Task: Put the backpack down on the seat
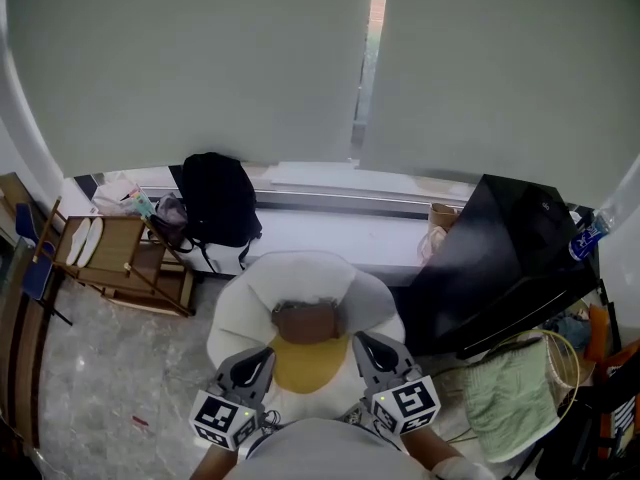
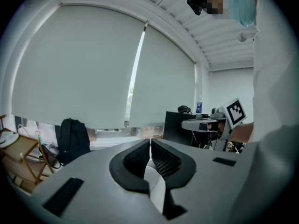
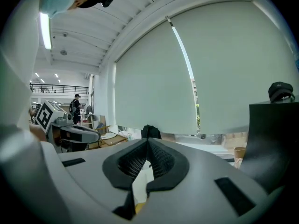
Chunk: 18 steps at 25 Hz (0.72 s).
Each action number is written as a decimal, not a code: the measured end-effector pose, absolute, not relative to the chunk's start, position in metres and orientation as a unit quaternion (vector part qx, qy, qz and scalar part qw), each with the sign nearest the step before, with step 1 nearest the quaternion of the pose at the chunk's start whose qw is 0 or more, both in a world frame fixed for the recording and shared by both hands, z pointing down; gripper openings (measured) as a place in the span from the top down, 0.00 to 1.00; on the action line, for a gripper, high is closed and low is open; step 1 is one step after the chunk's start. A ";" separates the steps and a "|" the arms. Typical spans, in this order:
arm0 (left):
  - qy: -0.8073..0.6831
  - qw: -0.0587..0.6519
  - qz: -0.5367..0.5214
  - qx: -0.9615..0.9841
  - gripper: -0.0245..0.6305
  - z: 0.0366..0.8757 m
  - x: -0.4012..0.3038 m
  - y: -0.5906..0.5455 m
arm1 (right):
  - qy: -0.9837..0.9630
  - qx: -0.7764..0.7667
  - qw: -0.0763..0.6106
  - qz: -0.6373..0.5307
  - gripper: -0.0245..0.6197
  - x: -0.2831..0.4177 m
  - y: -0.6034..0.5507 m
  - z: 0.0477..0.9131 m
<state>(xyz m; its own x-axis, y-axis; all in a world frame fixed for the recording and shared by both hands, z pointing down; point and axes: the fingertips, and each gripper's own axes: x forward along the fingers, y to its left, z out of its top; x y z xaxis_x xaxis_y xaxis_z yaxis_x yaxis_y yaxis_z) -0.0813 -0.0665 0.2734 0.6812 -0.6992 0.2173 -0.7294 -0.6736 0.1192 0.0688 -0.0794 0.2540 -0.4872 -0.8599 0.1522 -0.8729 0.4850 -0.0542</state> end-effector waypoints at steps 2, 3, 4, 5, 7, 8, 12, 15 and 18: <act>-0.389 0.096 0.075 0.913 0.91 0.271 -0.080 -0.062 | -0.862 0.501 0.052 0.065 0.91 0.067 -0.076 0.253; -0.388 0.095 0.075 0.914 0.91 0.270 -0.080 -0.061 | -0.862 0.499 0.052 0.065 0.91 0.066 -0.074 0.253; -0.387 0.094 0.075 0.914 0.91 0.269 -0.081 -0.059 | -0.863 0.498 0.053 0.064 0.91 0.065 -0.072 0.252; -0.386 0.093 0.074 0.915 0.91 0.267 -0.081 -0.058 | -0.864 0.496 0.053 0.064 0.91 0.064 -0.070 0.251; -0.384 0.090 0.071 0.916 0.91 0.264 -0.080 -0.057 | -0.866 0.492 0.054 0.067 0.91 0.065 -0.065 0.249; -0.384 0.089 0.070 0.917 0.91 0.262 -0.080 -0.056 | -0.866 0.492 0.053 0.069 0.91 0.065 -0.063 0.248; -0.379 0.081 0.074 0.919 0.91 0.259 -0.078 -0.053 | -0.866 0.493 0.059 0.064 0.91 0.067 -0.058 0.242; -0.377 0.077 0.077 0.920 0.91 0.256 -0.077 -0.052 | -0.865 0.493 0.068 0.058 0.91 0.067 -0.057 0.240; -0.380 0.077 0.072 0.919 0.91 0.255 -0.079 -0.053 | -0.866 0.491 0.064 0.065 0.91 0.065 -0.058 0.242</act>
